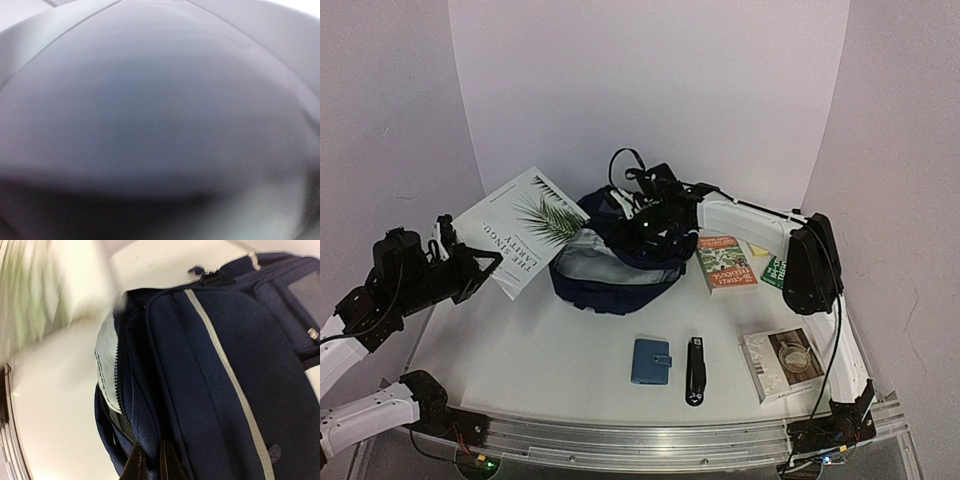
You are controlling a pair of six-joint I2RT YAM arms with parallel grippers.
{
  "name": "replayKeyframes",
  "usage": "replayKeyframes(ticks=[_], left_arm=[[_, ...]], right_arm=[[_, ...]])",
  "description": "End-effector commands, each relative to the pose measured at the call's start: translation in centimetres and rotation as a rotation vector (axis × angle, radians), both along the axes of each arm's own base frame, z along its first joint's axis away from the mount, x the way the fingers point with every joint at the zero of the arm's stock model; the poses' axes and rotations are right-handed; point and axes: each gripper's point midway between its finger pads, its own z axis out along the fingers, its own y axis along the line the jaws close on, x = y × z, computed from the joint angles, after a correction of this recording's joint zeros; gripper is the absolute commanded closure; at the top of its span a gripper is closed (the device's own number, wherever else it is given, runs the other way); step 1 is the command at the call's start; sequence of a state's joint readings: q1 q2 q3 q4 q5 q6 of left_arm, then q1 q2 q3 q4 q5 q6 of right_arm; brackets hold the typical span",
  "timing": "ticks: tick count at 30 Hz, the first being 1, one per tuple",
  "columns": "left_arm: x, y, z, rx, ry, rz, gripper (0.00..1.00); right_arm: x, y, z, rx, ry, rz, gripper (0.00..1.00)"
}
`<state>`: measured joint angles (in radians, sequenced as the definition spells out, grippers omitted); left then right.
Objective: Pack the student bag
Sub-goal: Place the book in the student bag.
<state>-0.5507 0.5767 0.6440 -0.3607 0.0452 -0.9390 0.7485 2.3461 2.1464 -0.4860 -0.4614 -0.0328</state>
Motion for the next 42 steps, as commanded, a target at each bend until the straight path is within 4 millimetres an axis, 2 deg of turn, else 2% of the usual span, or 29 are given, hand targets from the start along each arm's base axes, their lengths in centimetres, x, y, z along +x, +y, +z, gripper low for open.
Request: replayKeyframes(ticks=[1,6,11,15,20,29,35,42], left_arm=[[-2.5,-2.4,1.6,-0.068,-0.065,-0.194,1.00],[-4.0,-3.7,1.2,-0.123,-0.070,-0.301,1.00],[-4.2,-4.3,-0.9,-0.143,0.007,-0.327,1.00],[-3.5,-4.9,-3.1,-0.185,0.069,-0.318,1.00],[-1.3,-5.6,-4.2,-0.230,0.085,-0.272,1.00],[3.0,-6.1,-3.0,-0.434,-0.050,-0.161,1.00],[6.0,-6.6,-4.0,-0.489,-0.030,-0.068,1.00],[7.9,-10.0,-4.5,-0.537,-0.007,-0.127,1.00]], right_arm=[[6.0,-1.3,7.7,0.169,-0.113,-0.158,1.00],[7.0,-1.3,9.2,0.216,-0.116,-0.178,1.00],[7.3,-1.3,11.3,0.255,-0.154,-0.186,1.00],[6.5,-0.8,13.5,0.314,-0.162,-0.140,1.00],[5.3,-0.2,15.0,0.357,-0.160,-0.065,1.00],[1.9,1.6,15.6,0.413,-0.142,0.130,1.00],[0.0,2.7,16.1,0.428,-0.166,0.227,1.00],[-1.9,4.4,16.2,0.433,-0.222,0.326,1.00]])
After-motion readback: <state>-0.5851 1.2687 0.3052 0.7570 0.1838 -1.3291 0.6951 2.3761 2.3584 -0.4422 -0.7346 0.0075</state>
